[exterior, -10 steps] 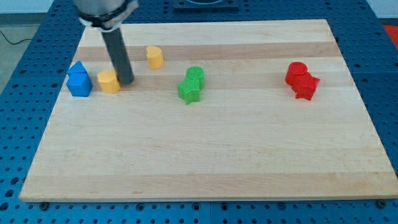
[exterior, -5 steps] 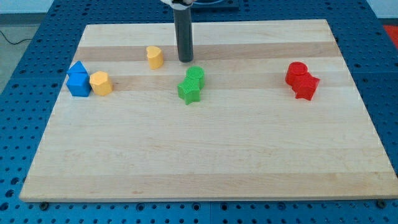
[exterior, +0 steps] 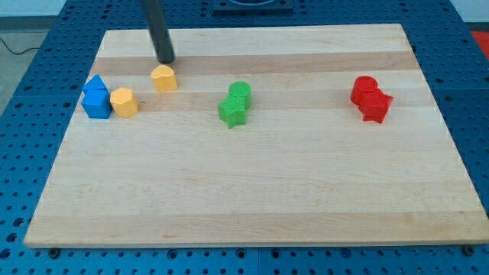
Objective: Push the yellow heart into the group of blocks
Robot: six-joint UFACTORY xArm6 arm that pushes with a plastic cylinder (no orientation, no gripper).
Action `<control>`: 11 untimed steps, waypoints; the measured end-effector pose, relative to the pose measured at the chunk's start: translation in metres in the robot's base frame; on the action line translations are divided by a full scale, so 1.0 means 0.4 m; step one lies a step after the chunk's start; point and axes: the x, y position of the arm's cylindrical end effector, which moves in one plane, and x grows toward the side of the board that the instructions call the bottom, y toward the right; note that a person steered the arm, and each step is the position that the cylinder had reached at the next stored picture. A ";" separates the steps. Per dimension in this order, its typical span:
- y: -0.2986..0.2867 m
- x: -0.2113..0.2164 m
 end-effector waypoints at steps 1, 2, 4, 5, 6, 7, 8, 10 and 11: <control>0.077 0.014; 0.040 0.070; -0.159 0.155; -0.154 0.155; -0.010 0.144; 0.123 0.158; 0.139 0.220; 0.035 0.274; -0.033 0.234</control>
